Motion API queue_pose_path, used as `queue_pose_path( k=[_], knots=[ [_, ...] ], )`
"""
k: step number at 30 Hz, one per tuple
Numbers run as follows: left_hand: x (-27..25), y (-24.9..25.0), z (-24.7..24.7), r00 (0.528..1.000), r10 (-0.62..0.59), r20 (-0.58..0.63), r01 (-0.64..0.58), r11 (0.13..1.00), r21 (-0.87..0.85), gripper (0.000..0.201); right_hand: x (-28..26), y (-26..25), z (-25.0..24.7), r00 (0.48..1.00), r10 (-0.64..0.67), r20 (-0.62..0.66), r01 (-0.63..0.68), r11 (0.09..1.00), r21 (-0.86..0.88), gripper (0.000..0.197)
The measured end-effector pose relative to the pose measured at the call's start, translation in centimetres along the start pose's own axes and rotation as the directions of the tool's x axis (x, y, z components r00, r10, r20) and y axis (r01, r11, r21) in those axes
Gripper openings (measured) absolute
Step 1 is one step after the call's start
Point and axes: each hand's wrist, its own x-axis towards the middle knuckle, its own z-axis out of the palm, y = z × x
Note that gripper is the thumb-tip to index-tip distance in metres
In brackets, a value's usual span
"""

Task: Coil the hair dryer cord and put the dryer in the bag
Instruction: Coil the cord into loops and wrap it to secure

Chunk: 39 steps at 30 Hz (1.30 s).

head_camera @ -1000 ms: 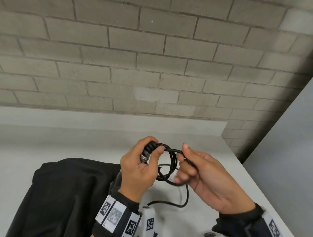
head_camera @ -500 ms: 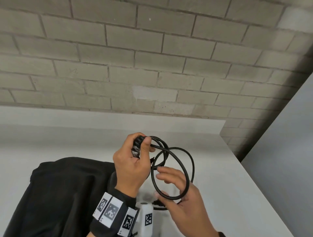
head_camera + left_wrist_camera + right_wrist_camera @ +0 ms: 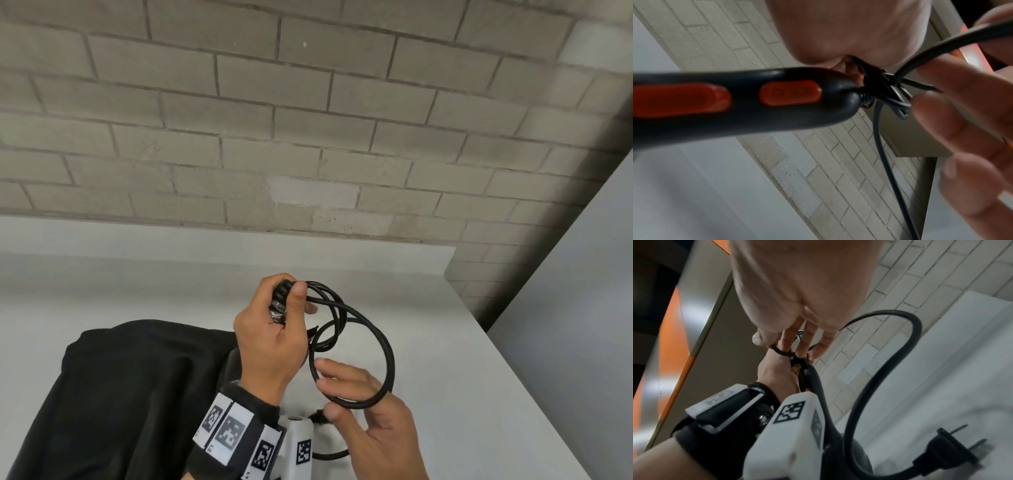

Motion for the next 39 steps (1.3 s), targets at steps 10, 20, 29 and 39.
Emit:
queue_pose_path(
  k=[10,20,29,39],
  knots=[
    [2.0,-0.4,-2.0,0.997,-0.014,-0.076,0.017,0.999,0.045,0.026,-1.4,-3.4,-7.4,0.72,0.692,0.059,-0.623,0.605,0.496,0.073],
    [1.1,-0.2,-1.2,0.992,-0.074,-0.097,0.074,0.997,-0.006,0.022,-0.4,-1.9,-10.2,0.77,0.418,-0.482,-0.546,0.822,-0.16,0.022],
    [0.3,0.2,-0.2,0.991,-0.091,-0.099,0.094,0.995,0.023,0.022,-1.0,-2.4,1.1,0.932,0.355,-0.066,-0.358,0.882,-0.308,0.023],
    [0.0,0.0,0.0,0.996,-0.068,-0.06,0.071,0.997,0.043,0.03,1.9,-2.6,1.7,0.896,0.438,0.077,-0.442,0.896,0.041,0.003]
  ],
)
